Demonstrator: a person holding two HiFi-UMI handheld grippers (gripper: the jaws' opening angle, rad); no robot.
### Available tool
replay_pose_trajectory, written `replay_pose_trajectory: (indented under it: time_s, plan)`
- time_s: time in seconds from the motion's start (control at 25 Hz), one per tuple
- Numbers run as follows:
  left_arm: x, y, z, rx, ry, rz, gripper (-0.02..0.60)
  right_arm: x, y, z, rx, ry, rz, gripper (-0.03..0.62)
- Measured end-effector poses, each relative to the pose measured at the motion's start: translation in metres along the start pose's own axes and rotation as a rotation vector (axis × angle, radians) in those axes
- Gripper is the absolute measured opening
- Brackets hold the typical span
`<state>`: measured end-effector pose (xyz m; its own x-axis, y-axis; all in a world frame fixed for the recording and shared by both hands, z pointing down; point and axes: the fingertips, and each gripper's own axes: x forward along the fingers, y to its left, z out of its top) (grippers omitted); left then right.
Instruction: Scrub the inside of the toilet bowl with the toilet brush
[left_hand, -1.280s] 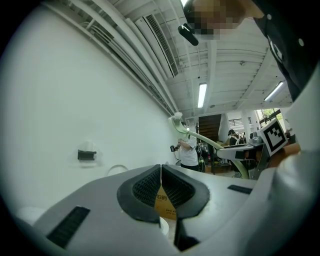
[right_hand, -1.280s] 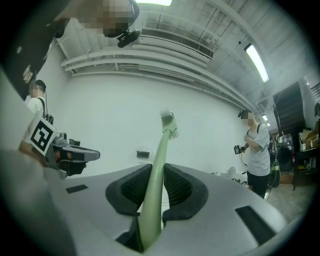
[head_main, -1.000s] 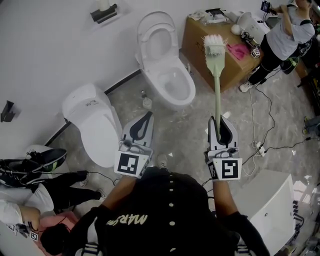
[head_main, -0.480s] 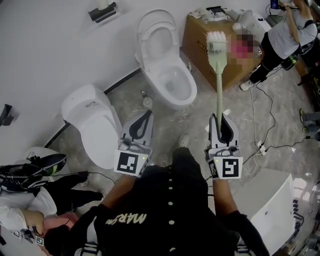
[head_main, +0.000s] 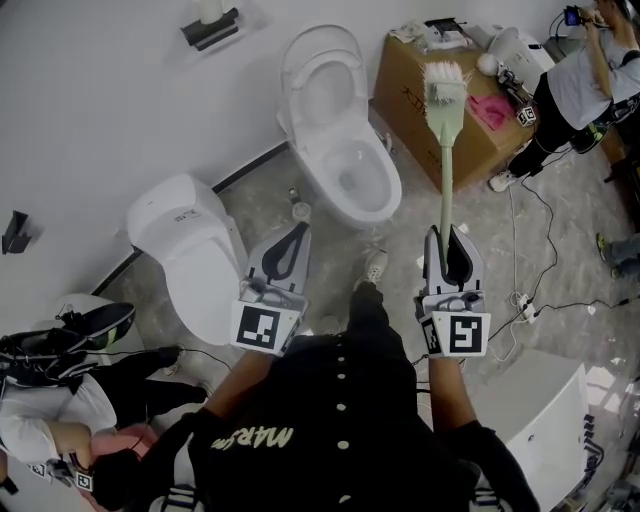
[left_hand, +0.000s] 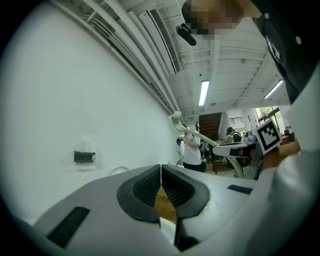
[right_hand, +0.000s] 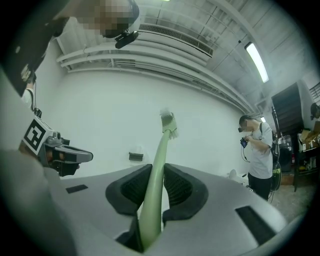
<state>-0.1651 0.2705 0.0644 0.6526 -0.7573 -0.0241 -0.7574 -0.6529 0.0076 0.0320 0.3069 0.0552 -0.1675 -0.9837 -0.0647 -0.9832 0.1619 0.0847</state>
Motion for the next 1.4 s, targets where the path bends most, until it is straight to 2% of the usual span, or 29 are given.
replay_pose_trajectory:
  time_s: [0.44,0.68,1.04,1.4]
  plan:
    - [0.075,0.02,-0.008,0.001,0.015,0.021,0.028,0.064,-0.048,-0.013,0.005,0.008,0.019,0.089]
    - [0.135,0.031,-0.022,0.035,0.052,0.003,0.028,0.108,-0.086,-0.024,0.006,0.013,0.013,0.089]
    - [0.229,0.053,-0.029,0.028,0.078,0.013,0.028,0.181,-0.154,-0.033,0.004,0.03,0.017,0.089]
    - [0.296,0.068,-0.031,0.022,0.089,0.066,0.028,0.244,-0.196,-0.045,0.012,0.037,0.068,0.089]
